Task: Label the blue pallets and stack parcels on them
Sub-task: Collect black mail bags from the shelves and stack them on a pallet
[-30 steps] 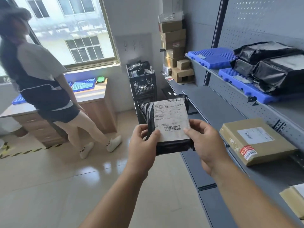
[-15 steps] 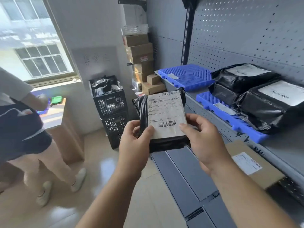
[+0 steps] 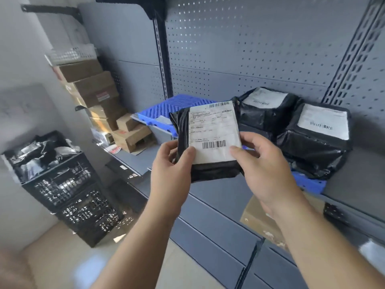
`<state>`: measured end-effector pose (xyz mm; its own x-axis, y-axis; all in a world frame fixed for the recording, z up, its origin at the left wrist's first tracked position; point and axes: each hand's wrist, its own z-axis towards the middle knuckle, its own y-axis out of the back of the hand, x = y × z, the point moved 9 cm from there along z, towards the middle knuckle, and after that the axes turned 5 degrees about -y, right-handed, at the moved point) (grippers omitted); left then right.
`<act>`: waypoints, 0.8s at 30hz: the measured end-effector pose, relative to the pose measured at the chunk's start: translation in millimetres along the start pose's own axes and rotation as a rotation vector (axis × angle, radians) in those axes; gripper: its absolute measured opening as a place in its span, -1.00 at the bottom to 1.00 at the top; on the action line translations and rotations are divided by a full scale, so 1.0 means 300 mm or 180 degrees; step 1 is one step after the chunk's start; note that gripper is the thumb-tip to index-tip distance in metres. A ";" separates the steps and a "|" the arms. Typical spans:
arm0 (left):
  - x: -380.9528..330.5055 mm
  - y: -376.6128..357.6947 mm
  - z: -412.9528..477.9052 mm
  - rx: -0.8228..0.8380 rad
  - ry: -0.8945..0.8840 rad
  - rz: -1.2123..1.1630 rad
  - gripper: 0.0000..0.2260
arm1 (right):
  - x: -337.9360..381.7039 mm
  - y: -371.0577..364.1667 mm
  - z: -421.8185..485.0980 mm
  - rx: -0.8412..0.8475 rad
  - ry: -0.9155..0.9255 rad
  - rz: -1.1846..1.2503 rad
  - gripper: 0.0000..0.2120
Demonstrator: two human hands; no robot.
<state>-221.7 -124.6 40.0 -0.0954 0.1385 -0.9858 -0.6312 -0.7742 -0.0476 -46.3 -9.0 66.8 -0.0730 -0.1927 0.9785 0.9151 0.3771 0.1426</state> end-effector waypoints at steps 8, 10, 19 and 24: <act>-0.036 -0.234 0.202 0.0481 -0.0182 0.0005 -0.83 | 0.062 0.141 0.125 -0.0613 0.0248 -0.0378 -0.80; -0.066 -0.308 0.249 0.0574 -0.0292 0.0038 -0.85 | 0.083 0.192 0.168 -0.0712 0.0338 -0.0385 -0.82; -0.149 -0.532 0.412 0.0840 -0.0680 0.0143 -0.88 | 0.118 0.312 0.340 -0.0941 0.0340 -0.0625 -0.80; -0.176 -0.653 0.494 0.1251 -0.0788 0.0229 -0.83 | 0.128 0.364 0.413 -0.1269 0.0224 -0.0726 -0.79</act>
<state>-206.9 111.4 125.3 -0.3002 0.2731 -0.9140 -0.8553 -0.5013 0.1311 1.6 137.0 138.4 -0.2757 -0.2964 0.9144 0.9608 -0.0572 0.2711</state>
